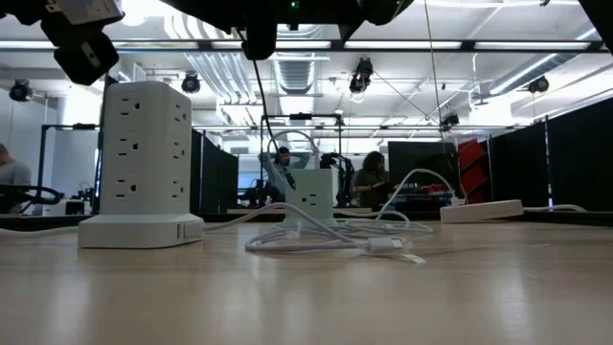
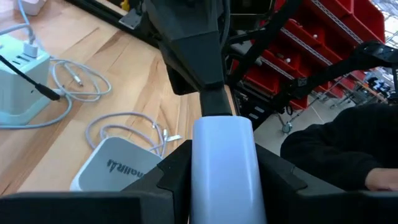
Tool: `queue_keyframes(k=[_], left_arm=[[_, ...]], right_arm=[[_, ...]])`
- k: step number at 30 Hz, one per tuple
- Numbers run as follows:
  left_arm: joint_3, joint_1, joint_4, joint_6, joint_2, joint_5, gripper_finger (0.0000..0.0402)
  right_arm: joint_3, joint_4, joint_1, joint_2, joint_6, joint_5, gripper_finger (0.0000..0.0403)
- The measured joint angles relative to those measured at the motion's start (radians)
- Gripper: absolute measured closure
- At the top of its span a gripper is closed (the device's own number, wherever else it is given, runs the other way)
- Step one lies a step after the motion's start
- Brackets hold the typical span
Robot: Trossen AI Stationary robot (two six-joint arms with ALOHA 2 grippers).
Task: Insert USB
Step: Insert the top black charger cable into the white charger adapter
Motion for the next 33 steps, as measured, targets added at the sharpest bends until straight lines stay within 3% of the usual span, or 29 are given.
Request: queue_keyframes(k=[28,33], left_arm=[[-0.001,0.0,0.001,-0.057,0.099,0.0,0.0284],[-0.001,0.002,-0.028,-0.055,0.093,-0.003,0.0284]], right_arm=[[0.001,0.031,0.001,0.044,0.079,-0.006,0.0391],[0.003,-0.007,0.002,0.042,0.087,0.042,0.0377]])
